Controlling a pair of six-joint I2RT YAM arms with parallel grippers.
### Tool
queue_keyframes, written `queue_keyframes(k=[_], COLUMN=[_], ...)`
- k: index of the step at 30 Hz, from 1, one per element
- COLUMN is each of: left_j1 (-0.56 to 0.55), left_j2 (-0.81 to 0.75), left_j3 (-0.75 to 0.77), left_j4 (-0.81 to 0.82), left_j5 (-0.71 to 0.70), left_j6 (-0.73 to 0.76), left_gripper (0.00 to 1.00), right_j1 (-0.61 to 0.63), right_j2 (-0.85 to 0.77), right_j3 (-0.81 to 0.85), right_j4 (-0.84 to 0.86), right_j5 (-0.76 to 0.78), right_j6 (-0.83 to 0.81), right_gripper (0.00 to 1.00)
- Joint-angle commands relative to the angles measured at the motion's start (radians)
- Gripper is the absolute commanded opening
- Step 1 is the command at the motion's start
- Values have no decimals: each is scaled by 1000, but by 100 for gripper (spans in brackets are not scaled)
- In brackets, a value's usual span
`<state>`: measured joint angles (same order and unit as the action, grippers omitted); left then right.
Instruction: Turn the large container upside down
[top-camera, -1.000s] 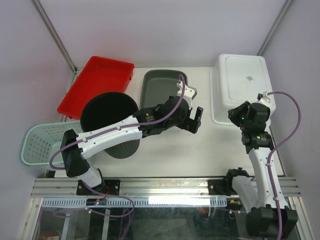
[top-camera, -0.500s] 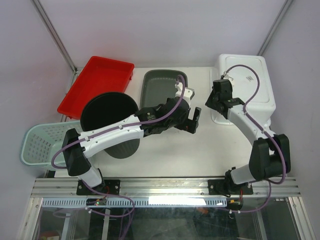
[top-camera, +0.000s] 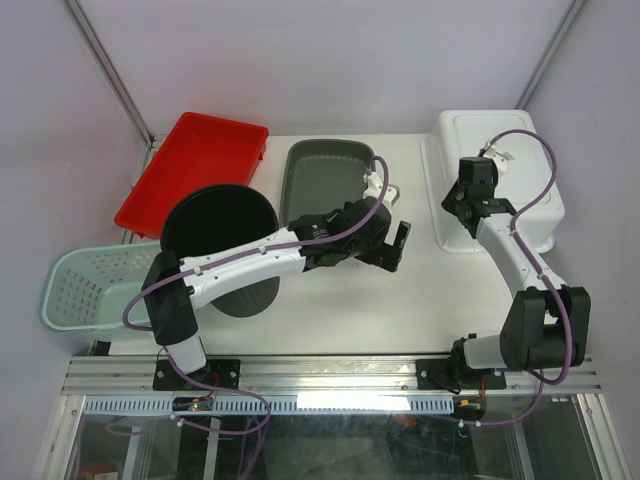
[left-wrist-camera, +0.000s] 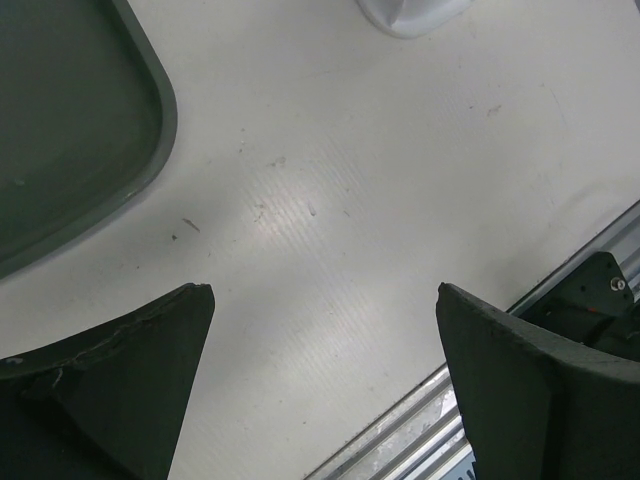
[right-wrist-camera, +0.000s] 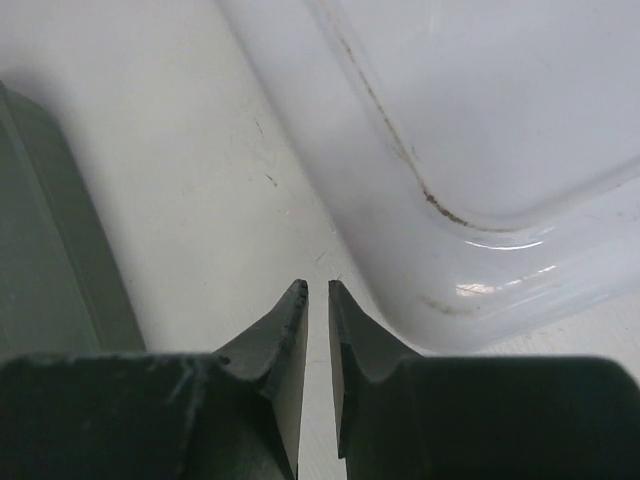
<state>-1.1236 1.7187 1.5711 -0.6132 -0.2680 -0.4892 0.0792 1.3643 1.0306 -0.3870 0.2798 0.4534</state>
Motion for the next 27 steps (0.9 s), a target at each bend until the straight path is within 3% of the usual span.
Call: queue_keyframes(k=[1, 4, 7, 10, 15, 22, 27], left_j1=[3, 4, 13, 50, 126, 189, 211], left_j2=[15, 29, 55, 109, 231, 417, 516], left_j3=[53, 61, 86, 131, 239, 403, 455], left_j4=[24, 24, 20, -9, -48, -86, -76], left_j5=[34, 31, 20, 18, -3, -113, -120], left_j6=[3, 13, 19, 11, 21, 40, 65], left_gripper=[99, 99, 99, 99, 99, 97, 81], right_j1=[7, 13, 50, 70, 68, 67, 71], right_j2=[-31, -72, -154, -252, -475, -746, -838], right_j3=[4, -7, -25, -46, -146, -201, -137], right_j4=[31, 31, 20, -46, -191, -415, -478], right_j5=[-43, -123, -149, -117, -46, 28, -29], right_j6=[-14, -7, -12, -19, -8, 49, 106], right_gripper=[17, 24, 38, 51, 63, 70, 72])
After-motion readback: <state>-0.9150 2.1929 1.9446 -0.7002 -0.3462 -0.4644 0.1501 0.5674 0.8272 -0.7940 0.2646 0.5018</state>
